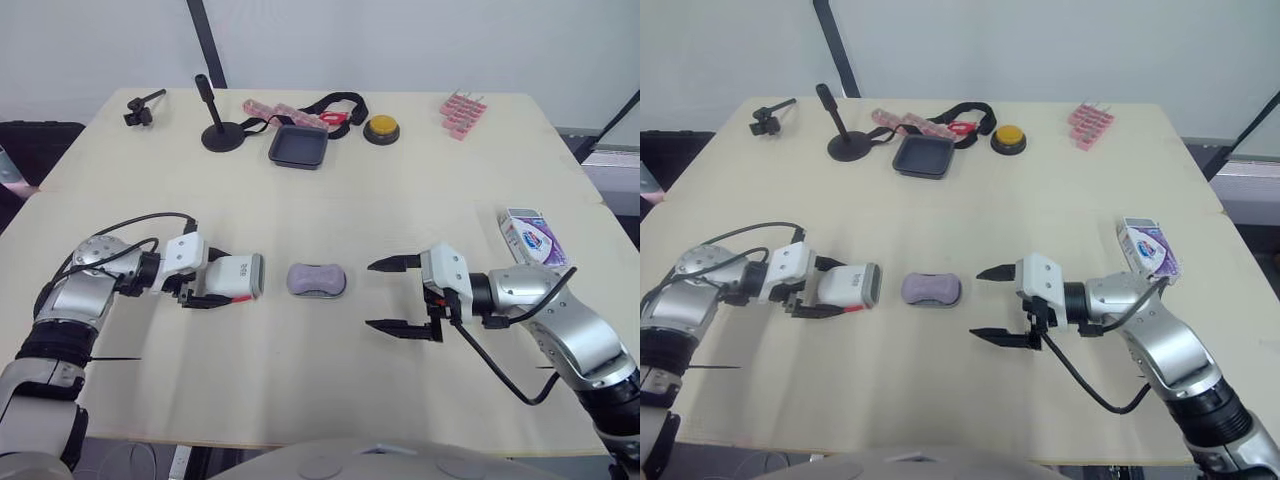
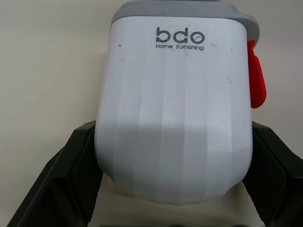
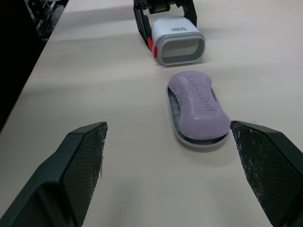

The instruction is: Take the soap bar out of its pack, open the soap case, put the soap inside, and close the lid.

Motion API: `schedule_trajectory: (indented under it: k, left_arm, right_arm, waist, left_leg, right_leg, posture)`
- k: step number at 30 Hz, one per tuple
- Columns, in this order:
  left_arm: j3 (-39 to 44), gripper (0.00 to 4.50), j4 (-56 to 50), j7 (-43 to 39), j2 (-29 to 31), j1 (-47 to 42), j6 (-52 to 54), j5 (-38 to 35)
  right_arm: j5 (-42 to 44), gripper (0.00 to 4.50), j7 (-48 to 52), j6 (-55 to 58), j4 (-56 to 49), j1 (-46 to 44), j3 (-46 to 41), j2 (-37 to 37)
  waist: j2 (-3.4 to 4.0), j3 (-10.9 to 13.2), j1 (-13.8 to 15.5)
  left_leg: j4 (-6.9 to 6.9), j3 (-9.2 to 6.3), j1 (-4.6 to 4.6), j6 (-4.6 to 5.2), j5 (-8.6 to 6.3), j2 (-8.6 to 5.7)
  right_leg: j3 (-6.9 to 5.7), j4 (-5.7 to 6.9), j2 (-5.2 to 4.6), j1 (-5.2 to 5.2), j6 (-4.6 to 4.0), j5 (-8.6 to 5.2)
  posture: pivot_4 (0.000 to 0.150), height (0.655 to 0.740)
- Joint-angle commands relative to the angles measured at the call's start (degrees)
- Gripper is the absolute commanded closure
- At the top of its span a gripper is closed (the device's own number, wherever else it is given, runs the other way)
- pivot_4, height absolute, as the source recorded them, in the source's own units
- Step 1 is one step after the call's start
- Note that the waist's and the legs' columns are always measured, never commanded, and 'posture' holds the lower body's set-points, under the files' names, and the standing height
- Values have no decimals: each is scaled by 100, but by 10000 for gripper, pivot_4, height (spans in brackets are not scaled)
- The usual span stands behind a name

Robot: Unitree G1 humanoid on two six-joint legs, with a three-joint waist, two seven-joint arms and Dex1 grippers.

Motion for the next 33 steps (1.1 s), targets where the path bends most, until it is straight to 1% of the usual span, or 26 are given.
schedule_trajectory:
  k: [1, 4, 7, 10, 12, 15, 19, 25, 33]
  left_arm:
    - [170, 9993, -312, -6, 157, 123, 95, -156]
    - [244, 9993, -551, -32, 212, 188, 201, -248]
    - [308, 9993, -780, -22, 271, 233, 322, -351]
    - [344, 9993, -941, 30, 307, 295, 396, -400]
    - [371, 9993, -1111, 8, 355, 400, 464, -444]
    - [487, 9993, -1503, 27, 342, 502, 726, -679]
    - [511, 9993, -1882, 58, 426, 611, 946, -766]
    - [494, 9993, -1948, 192, 438, 748, 931, -695]
    - [489, 9993, -2079, 273, 456, 898, 996, -729]
  right_arm:
    - [-132, 0, -133, 305, -123, -430, 236, 53]
    - [-443, 0, -410, 682, 4, -964, 557, 195]
    - [-500, 0, -413, 1049, 138, -1405, 787, 298]
    - [-822, 0, -525, 1279, 557, -1838, 1162, 431]
    - [-1110, 0, -487, 1265, 818, -2024, 1446, 425]
    - [-1320, 0, -325, 1342, 876, -2226, 1753, 397]
    - [-1465, 0, -255, 1785, 1067, -2599, 2043, 551]
    - [-1565, 0, -60, 1920, 1114, -2814, 2273, 584]
    - [-1860, 0, -174, 2094, 1311, -2987, 2573, 855]
  waist:
    - [0, 0, -10]
    - [0, 0, -21]
    - [0, 0, -8]
    - [0, 0, -9]
    - [1, 1, -11]
    - [1, 1, 5]
    - [2, 1, -1]
    - [2, 1, 0]
    - [2, 1, -3]
  left_leg:
    - [0, 0, 0, 0, 0, 0]
    - [-1, 0, 1, -1, 0, 1]
    - [-1, 0, 1, -1, 1, 1]
    - [-3, 0, 0, -1, 1, 0]
    - [-3, 0, 2, -2, 1, 0]
    - [-7, 0, -2, -3, 0, 0]
    - [-8, -1, -5, -3, 1, 1]
    - [-8, -1, -2, -8, 3, 1]
    - [-8, -1, -2, -9, 3, 3]
  right_leg:
    - [0, 0, 0, 0, 0, 0]
    - [0, 0, 2, 0, 0, 0]
    - [-1, 0, 3, -1, 0, 0]
    - [-2, -3, 3, -1, 0, 0]
    - [-3, -1, 3, -1, 0, 0]
    - [-4, -7, 3, -1, 0, 0]
    - [-6, -6, 5, -2, 1, 0]
    - [-5, -5, 6, -2, 1, 0]
    - [-5, -4, 8, -3, 0, 0]
  posture:
    - [1500, 7400]
    - [1500, 7400]
    - [1500, 7400]
    - [1500, 7400]
    - [1500, 7400]
    - [1500, 7400]
    - [1500, 7400]
    - [1500, 7400]
    - [1500, 7400]
